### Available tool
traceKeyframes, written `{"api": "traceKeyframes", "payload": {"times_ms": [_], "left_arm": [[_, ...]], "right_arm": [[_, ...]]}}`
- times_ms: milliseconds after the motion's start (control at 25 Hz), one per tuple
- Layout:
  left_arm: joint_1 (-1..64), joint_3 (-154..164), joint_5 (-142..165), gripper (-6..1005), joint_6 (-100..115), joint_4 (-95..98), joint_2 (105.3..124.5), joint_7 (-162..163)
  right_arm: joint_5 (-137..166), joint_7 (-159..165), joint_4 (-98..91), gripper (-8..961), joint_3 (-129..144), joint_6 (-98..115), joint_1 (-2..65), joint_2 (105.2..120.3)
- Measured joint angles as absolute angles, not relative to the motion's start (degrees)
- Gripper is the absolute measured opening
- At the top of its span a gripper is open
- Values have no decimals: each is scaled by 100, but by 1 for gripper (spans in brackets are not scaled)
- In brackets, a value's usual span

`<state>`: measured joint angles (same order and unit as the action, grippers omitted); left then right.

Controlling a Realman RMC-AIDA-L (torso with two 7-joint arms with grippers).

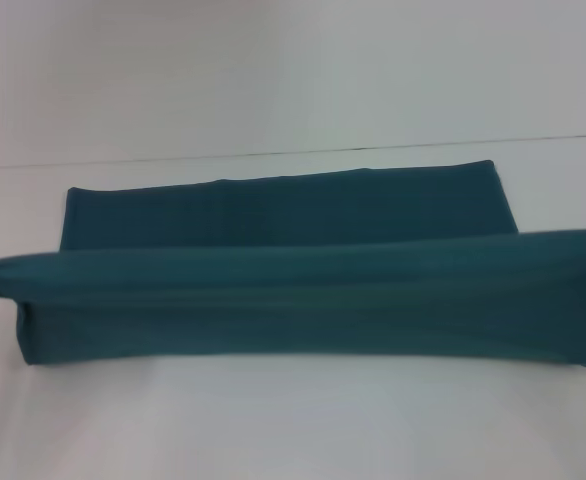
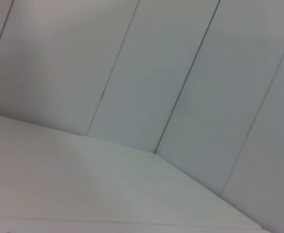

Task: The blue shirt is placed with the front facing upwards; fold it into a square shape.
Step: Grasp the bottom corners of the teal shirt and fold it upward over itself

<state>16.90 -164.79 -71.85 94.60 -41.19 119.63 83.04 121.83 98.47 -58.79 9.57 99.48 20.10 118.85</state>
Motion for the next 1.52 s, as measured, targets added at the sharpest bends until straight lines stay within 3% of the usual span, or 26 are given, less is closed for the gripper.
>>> {"api": "traceKeyframes", "payload": {"times_ms": [1000,1520], "left_arm": [[3091,-15514,-7252,73,6343,-3631,12062,8329],[3548,-15330,-7261,73,5358,-3466,12081,8293]], "right_arm": [[12160,9768,-4743,35,2226,6882,3067,11858],[12146,9518,-4101,36,2340,5906,3585,11704]]}}
